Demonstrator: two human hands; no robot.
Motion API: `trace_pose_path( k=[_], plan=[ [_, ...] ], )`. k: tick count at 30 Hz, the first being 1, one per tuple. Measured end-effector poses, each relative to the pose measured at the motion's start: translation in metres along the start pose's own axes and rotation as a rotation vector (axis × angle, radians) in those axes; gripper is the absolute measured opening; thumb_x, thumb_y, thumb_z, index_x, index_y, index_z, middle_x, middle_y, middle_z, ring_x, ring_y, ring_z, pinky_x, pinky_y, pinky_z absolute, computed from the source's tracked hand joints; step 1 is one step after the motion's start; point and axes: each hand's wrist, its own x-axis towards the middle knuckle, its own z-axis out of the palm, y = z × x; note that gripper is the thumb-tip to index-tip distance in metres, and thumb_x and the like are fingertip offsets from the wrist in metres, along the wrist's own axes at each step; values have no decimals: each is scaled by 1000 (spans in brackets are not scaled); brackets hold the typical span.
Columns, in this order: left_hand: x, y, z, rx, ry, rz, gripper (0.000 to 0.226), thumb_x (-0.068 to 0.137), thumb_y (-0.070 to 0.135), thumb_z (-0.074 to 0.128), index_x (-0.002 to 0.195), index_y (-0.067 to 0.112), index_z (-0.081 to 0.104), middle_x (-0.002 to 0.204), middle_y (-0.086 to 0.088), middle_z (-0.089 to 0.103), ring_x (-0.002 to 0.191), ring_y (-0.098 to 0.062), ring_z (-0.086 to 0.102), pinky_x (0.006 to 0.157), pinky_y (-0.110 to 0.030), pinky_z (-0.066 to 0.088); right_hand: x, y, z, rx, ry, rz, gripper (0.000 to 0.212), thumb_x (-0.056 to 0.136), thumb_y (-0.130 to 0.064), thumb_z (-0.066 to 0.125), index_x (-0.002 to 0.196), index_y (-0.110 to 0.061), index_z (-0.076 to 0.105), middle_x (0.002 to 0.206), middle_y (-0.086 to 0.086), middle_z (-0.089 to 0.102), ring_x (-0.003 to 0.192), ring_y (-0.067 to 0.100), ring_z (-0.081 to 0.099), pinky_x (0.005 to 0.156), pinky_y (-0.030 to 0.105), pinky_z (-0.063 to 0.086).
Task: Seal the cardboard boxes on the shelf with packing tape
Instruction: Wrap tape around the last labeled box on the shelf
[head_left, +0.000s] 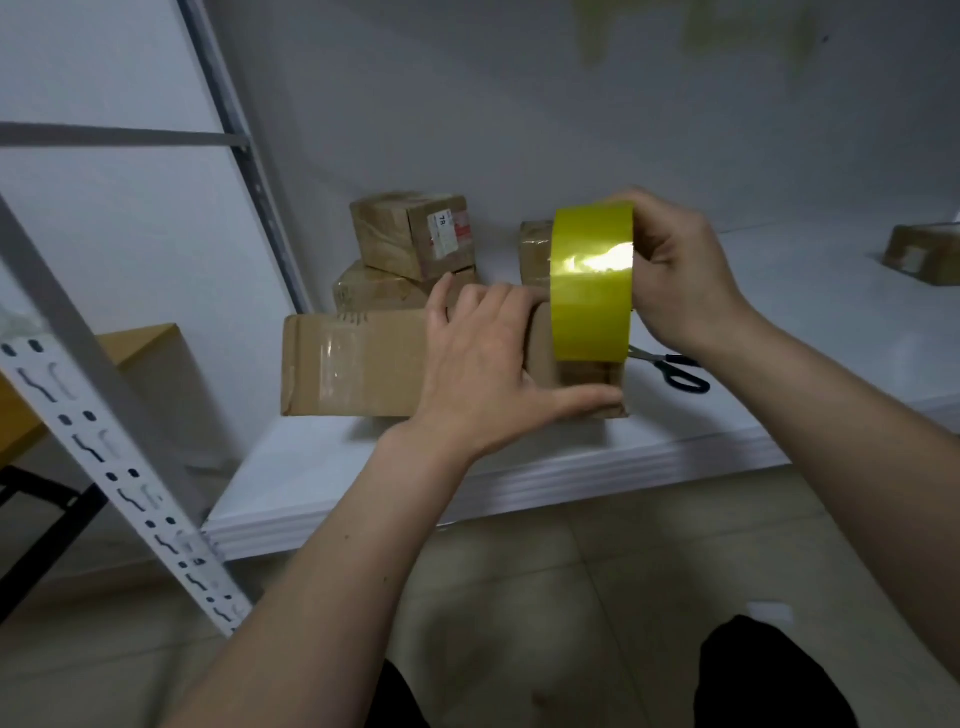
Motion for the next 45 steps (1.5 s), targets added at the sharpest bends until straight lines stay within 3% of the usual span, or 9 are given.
trace_pose_path(
  k=[11,15,18,24,27,33,37,41,45],
  plan=[
    [-9,-9,9,-71,159,26,95,56,92,54,113,17,67,106,6,69,105,-13,59,115,-50,26,-3,-3,15,-30,60,1,7,89,-1,57,91,-6,61,77,0,59,74,9,53,64,24,42],
    [-26,-18,34,-75,210,38,51,68,54,70,89,8,66,81,-4,59,86,-20,51,105,-47,33,-28,10,16,-99,-68,57,15,74,-4,68,89,-4,68,79,9,66,71,2,58,65,17,47],
    [-47,-20,57,-103,212,51,35,74,42,57,80,7,61,76,-5,51,78,-25,51,95,-42,35,-68,31,23,-193,-112,16,10,75,-18,67,79,-9,67,75,4,65,71,15,60,64,38,50],
    [-49,-27,76,-112,281,35,45,73,52,68,83,8,65,79,-5,59,80,-22,49,84,-34,29,-86,47,26,-285,-140,-124,32,87,-30,66,86,3,67,91,11,62,85,24,61,74,40,49],
    [-48,-27,79,-112,304,38,43,77,49,65,80,6,65,78,-7,59,77,-25,50,80,-34,29,-83,57,23,-314,-206,-189,20,90,-16,65,91,3,69,91,14,64,84,28,62,70,45,50],
    [-46,-22,73,-204,338,5,61,103,47,27,71,6,59,68,-5,50,72,-21,43,74,-34,28,-48,43,20,-418,-380,-312,4,83,-8,69,84,-4,69,72,5,65,61,18,59,53,34,49],
    [-45,-25,76,-194,362,25,24,83,25,48,68,7,55,66,-4,43,72,-17,36,74,-27,21,-25,33,22,-300,-496,-155,18,86,-18,56,83,-6,69,69,-7,60,62,9,54,55,30,44],
    [-45,-23,76,-240,372,19,27,80,37,53,67,13,51,75,8,33,71,-16,36,71,-27,18,-2,31,16,-195,-699,113,9,88,-1,63,92,6,67,88,18,68,84,30,66,74,50,51],
    [-46,-20,75,-250,388,7,24,81,35,52,66,16,49,75,9,31,69,-16,35,69,-27,17,6,30,11,-223,-863,236,10,87,0,64,97,3,65,95,20,66,88,30,65,78,47,52]
  ],
)
